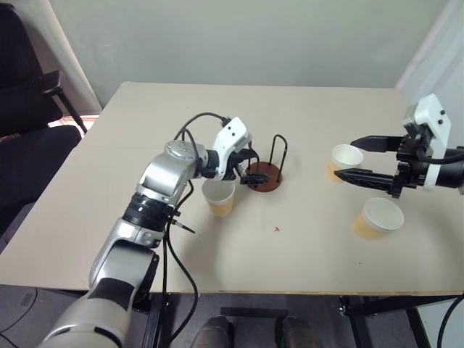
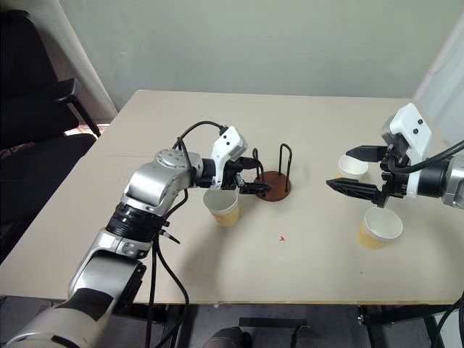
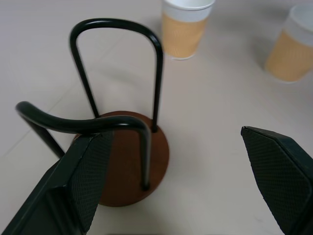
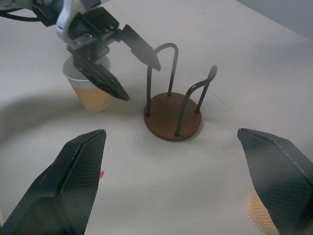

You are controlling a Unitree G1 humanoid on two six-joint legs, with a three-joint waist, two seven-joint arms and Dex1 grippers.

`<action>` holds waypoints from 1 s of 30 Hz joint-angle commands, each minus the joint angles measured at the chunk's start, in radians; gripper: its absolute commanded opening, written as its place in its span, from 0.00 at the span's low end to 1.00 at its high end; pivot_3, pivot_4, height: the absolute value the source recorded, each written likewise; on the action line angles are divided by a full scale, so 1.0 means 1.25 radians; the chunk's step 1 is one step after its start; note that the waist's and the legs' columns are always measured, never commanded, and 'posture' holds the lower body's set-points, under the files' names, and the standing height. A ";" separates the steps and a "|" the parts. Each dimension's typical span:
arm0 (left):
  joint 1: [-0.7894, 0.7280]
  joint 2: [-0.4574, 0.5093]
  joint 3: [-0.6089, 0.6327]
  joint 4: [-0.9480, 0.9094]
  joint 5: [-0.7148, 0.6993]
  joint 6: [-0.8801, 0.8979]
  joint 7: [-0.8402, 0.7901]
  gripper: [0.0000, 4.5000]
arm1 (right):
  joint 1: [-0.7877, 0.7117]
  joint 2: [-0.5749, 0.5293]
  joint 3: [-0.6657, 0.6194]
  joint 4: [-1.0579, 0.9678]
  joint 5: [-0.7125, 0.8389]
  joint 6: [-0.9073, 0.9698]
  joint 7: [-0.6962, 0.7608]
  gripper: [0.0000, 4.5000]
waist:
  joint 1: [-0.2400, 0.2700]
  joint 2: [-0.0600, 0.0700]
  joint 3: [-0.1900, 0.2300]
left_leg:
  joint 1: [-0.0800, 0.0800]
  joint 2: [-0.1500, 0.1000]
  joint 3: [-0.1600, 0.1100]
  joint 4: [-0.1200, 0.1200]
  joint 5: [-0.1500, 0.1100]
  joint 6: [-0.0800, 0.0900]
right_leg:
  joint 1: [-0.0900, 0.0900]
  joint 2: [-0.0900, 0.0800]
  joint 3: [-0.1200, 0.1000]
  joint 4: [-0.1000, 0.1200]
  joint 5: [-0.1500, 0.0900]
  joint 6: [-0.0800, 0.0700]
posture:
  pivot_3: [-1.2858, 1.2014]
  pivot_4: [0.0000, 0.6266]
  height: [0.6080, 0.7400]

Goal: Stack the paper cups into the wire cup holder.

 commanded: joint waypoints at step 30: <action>-0.027 -0.087 0.044 0.003 -0.013 -0.076 -0.013 0.01 | 0.050 -0.094 -0.091 -0.026 0.040 -0.002 0.034 1.00 | 0.007 0.000 0.000 | -0.001 -0.001 0.001 0.000 0.001 0.001 | 0.000 0.000 0.000 0.000 0.000 0.002 | 0.52 0.24 1.00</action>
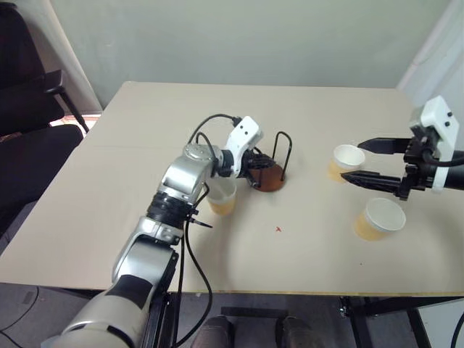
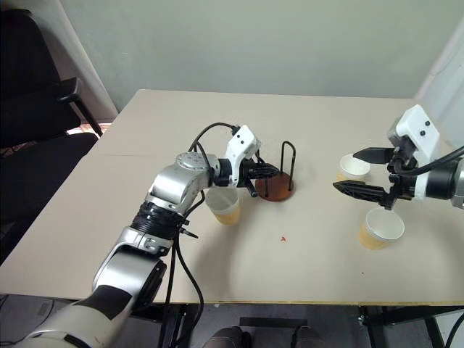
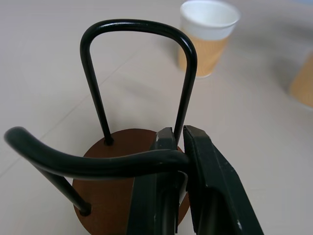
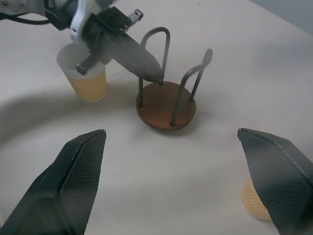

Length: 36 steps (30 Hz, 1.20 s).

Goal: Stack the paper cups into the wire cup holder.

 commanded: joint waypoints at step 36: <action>0.148 0.134 -0.204 -0.290 0.057 -0.092 -0.202 0.76 | -0.014 -0.179 -0.024 -0.040 0.100 -0.051 0.096 1.00 | 0.000 0.000 0.000 | 0.009 -0.001 -0.001 0.000 0.000 0.003 | 0.011 0.000 0.002 0.000 -0.004 0.003 | 0.52 0.24 1.00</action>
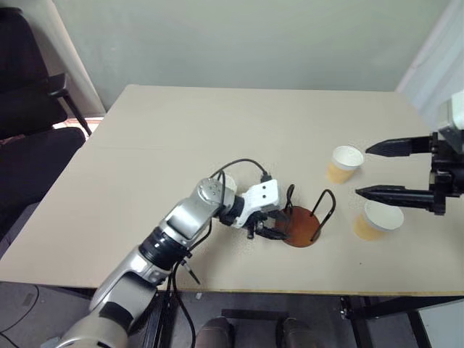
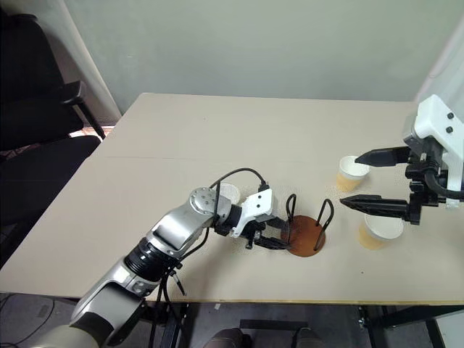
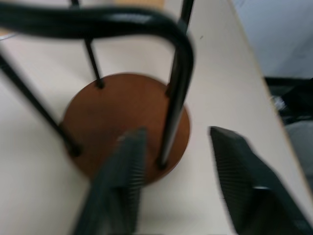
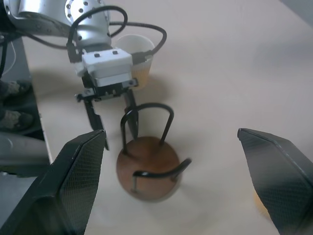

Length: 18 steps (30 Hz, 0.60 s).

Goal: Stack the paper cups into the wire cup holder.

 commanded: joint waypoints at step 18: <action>-0.185 0.057 0.280 -0.036 -0.241 0.124 -0.058 0.99 | -0.366 0.149 0.541 0.497 -0.629 -0.486 0.188 1.00 | -0.008 0.000 0.000 | -0.002 0.001 0.000 0.000 -0.004 0.002 | -0.004 -0.002 -0.002 0.000 0.001 -0.002 | 0.52 0.24 1.00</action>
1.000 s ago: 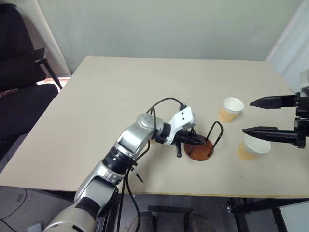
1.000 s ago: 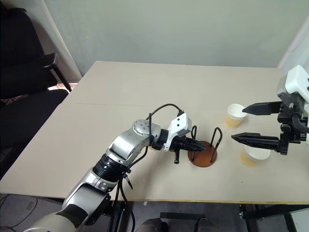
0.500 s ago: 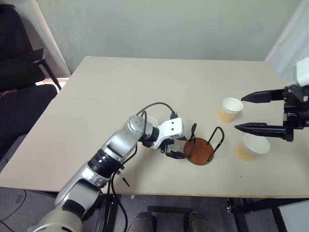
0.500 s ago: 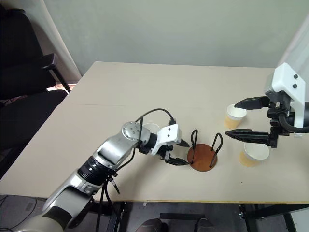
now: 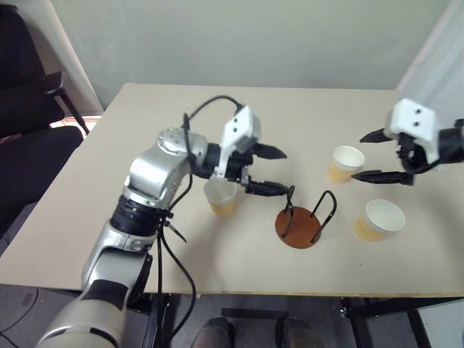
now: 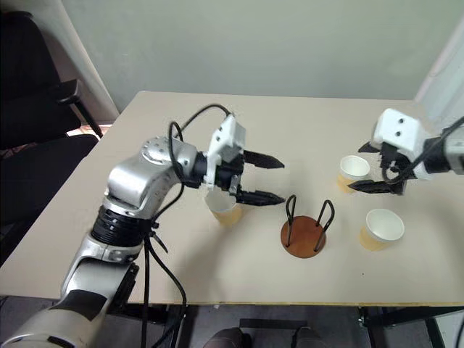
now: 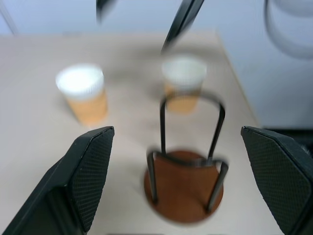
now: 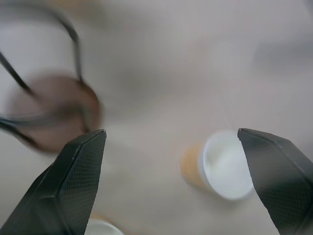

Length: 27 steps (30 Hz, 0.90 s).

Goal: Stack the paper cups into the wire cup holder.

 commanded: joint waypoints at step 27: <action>0.057 0.216 0.031 -0.084 -0.032 -0.140 -0.196 1.00 | -0.289 0.328 0.125 0.697 -0.438 -0.391 0.073 0.31 | -0.008 0.001 0.000 | -0.008 0.001 -0.001 -0.002 -0.001 -0.003 | -0.008 0.000 -0.001 0.000 -0.001 -0.004 | 0.52 0.24 1.00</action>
